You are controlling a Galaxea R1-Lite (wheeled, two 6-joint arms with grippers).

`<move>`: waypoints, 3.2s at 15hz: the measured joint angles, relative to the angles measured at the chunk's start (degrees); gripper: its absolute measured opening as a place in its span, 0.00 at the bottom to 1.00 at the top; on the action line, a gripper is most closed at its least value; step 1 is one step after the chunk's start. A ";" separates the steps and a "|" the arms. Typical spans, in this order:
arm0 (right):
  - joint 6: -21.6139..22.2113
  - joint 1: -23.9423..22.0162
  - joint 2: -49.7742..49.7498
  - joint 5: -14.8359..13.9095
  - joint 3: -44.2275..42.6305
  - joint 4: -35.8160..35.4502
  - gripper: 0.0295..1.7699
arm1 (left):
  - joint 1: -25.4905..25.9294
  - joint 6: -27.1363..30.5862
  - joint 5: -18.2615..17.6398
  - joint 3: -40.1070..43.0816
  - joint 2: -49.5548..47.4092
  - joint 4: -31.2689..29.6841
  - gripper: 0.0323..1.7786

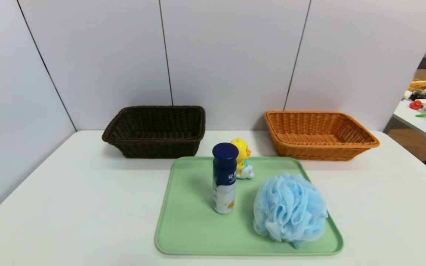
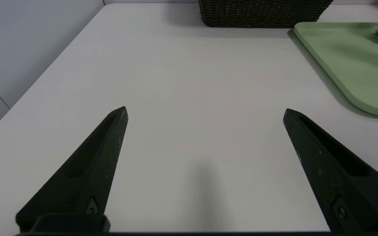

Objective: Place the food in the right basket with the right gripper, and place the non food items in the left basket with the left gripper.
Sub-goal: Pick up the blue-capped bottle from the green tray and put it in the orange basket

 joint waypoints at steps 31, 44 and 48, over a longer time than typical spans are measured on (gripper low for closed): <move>-3.47 18.35 71.24 18.41 -53.92 1.13 0.96 | -18.70 -4.91 -6.72 -49.08 67.44 -8.67 0.95; -3.10 31.40 86.41 32.17 -37.64 -30.63 0.96 | -27.44 -7.72 0.69 -44.37 76.13 -12.50 0.95; -2.71 35.01 94.75 31.01 -37.62 -42.25 0.96 | -28.21 -7.83 7.22 -44.29 76.15 -12.30 0.95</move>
